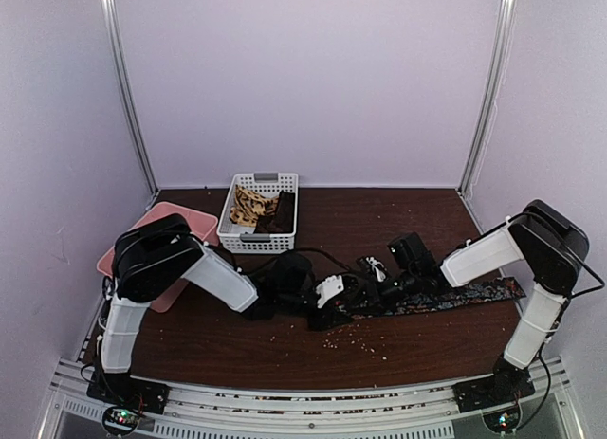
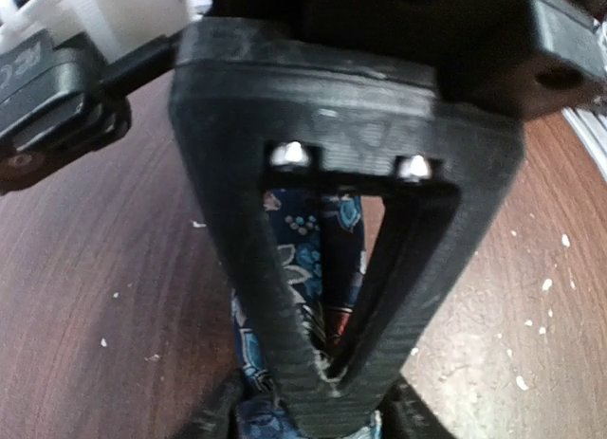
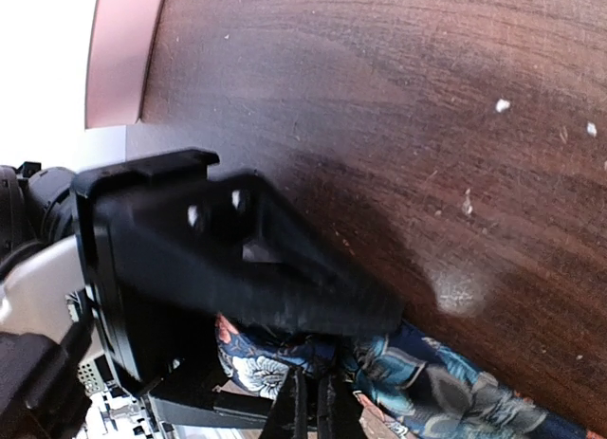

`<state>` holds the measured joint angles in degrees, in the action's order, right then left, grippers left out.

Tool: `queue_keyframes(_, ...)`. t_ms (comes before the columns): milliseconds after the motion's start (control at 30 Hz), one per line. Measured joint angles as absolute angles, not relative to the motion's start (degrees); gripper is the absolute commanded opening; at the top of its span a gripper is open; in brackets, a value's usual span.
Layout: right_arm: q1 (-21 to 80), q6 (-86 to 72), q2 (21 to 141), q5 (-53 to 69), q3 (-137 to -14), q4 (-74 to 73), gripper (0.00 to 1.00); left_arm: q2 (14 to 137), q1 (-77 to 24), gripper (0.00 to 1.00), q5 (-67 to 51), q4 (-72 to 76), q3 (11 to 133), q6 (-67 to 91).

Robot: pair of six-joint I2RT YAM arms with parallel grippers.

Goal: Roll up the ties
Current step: Roll the tie at the center of the board.

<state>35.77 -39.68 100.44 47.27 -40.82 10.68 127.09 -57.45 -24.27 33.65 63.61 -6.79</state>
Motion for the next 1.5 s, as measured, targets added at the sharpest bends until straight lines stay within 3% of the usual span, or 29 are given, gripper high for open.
queue_keyframes(267, 39.03, -43.09, 100.44, 47.09, -40.82, 12.05, 0.00, 122.32, -57.69, 0.25, -26.06, 26.52, 60.60, -13.89)
queue_keyframes(333, 39.99, -43.83, 100.44, 47.11, -40.84, 12.27, 0.00, 121.05, -57.69, 0.29, -26.52, 25.78, 59.22, -15.44)
queue_keyframes(433, 40.69, -43.97, 100.75, 47.07, -40.95, 12.25, 0.00, 120.16, -57.69, 0.52, -26.96, 25.80, 57.84, -16.36)
queue_keyframes(533, 40.47, -43.81, 101.80, 46.65, -41.06, 12.29, 0.00, 119.31, -57.69, 0.63, -27.03, 26.57, 56.31, -15.66)
queue_keyframes(833, 39.44, -42.37, 104.62, 47.86, -41.04, 14.85, 0.00, 117.32, -57.58, 0.65, -24.40, 39.40, 46.83, -7.99)
queue_keyframes(1167, 39.11, -41.74, 105.01, 48.75, -40.97, 15.51, 0.00, 121.62, -57.58, 0.56, -20.51, 57.63, 42.02, 2.04)
queue_keyframes(1500, 38.74, -41.71, 105.01, 48.60, -40.97, 15.66, 0.00, 124.55, -57.74, 0.25, -20.80, 58.85, 45.60, 2.90)
